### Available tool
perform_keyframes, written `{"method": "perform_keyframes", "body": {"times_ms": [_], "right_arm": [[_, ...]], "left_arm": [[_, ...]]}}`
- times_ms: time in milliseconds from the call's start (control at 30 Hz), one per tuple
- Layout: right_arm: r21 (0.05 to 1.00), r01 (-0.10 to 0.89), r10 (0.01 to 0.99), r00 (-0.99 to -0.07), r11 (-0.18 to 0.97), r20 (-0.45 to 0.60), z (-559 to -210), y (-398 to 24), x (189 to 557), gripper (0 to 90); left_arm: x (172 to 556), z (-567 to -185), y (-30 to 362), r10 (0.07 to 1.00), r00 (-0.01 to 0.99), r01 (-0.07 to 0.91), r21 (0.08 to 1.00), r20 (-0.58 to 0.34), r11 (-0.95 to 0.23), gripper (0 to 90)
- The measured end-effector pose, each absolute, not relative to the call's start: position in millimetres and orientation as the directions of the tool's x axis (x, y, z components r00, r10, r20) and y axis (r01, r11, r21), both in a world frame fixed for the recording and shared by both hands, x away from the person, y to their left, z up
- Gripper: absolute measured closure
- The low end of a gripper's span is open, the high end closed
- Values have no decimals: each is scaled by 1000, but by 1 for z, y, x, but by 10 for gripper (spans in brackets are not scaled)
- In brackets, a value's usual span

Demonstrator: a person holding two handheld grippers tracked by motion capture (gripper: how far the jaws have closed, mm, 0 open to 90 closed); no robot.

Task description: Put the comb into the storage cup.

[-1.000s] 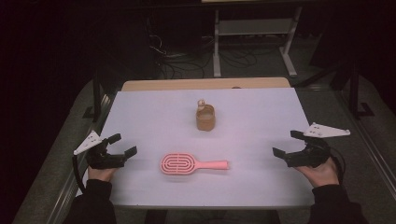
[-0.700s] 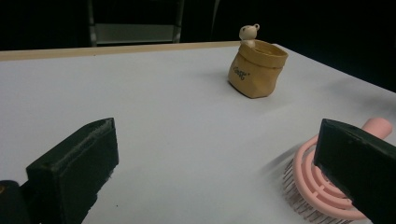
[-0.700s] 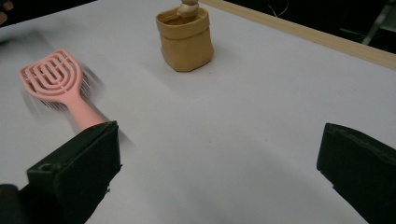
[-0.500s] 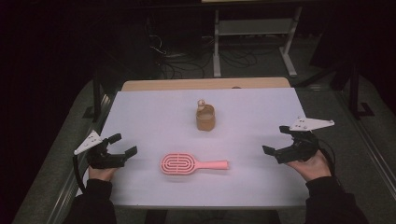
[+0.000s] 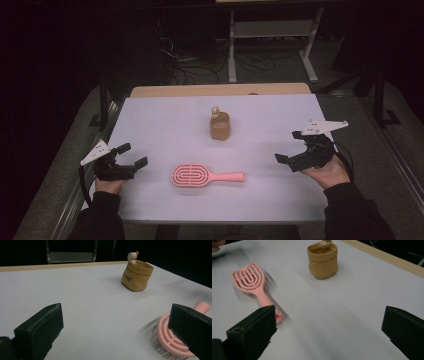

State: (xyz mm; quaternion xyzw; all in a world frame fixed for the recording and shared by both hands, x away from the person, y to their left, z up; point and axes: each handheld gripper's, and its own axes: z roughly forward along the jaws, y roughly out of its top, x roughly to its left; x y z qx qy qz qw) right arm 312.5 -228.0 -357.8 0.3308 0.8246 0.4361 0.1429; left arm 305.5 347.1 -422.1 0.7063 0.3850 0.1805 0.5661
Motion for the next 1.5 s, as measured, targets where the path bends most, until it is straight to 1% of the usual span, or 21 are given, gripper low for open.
{"method": "perform_keyframes", "body": {"times_ms": [200, 500, 967, 1500], "right_arm": [[808, 418, 655, -754, 415, 54, -358, -221, 315, 0], [788, 402, 617, -786, 466, 36, -354, -205, 319, 0], [771, 395, 577, -815, 500, 43, -352, -190, 320, 0], [733, 360, 510, -860, 577, 22, -348, -159, 326, 0]], "left_arm": [[306, -422, 347, 747, 639, 341, 938, -183, -62, 0], [306, -422, 347, 746, 640, 340, 938, -183, -61, 0], [306, -422, 345, 742, 646, 337, 939, -180, -66, 0], [306, -422, 345, 741, 647, 336, 940, -180, -65, 0]]}}
